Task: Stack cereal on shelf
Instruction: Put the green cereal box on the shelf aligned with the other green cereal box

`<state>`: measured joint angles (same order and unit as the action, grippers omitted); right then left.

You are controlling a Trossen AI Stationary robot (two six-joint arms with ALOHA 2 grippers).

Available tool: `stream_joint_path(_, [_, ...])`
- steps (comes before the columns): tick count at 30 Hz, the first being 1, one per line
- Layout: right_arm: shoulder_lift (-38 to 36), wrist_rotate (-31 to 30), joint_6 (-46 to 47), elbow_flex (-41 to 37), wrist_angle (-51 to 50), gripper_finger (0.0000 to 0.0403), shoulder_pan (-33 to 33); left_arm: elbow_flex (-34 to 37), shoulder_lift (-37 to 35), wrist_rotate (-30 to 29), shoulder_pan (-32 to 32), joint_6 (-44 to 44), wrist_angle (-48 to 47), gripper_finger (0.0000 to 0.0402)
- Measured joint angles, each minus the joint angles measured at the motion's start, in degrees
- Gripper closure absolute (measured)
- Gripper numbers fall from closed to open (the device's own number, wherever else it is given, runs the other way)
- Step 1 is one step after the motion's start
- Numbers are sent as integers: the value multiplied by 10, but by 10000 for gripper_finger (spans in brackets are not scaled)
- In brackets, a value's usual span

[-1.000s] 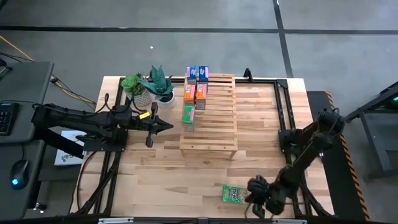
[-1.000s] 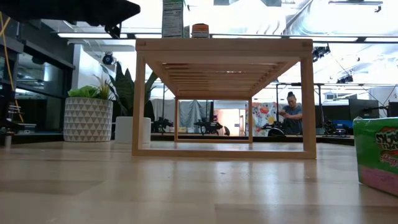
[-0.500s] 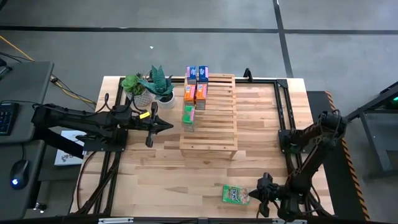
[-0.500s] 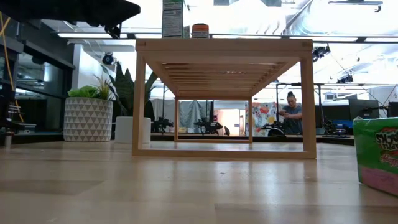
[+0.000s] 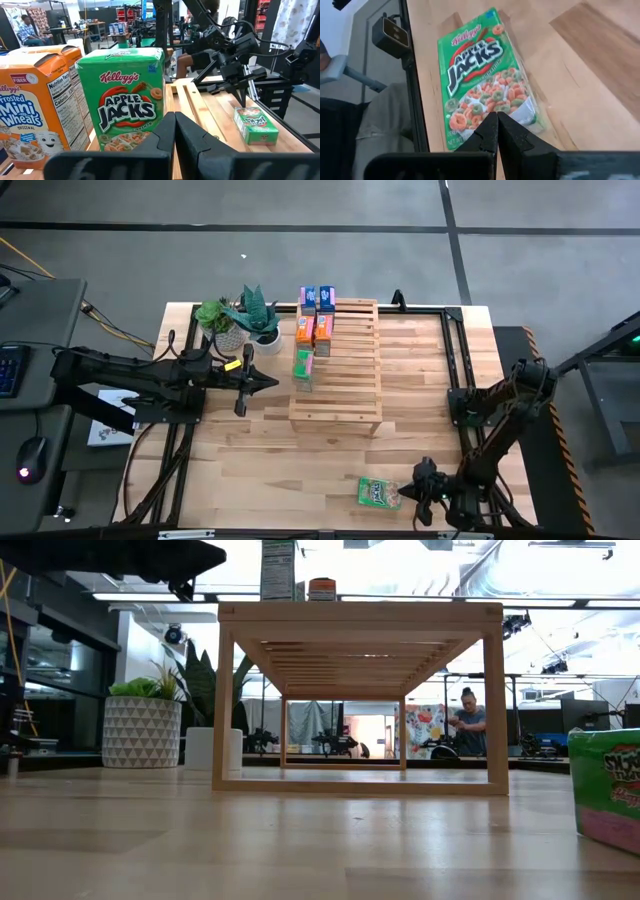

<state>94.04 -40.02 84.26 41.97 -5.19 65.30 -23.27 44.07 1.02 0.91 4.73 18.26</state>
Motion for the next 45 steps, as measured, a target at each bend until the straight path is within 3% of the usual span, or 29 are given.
stream_joint_path(12, [-1,29,10,-6,9,403,0,0,0,-2,0,0,0,401])
stream_joint_path(27, [-1,172,95,-6,-72,403,0,0,0,-2,0,0,0,401])
stream_joint_path(45, [0,159,109,-7,-93,403,0,0,0,-2,-1,0,0,401])
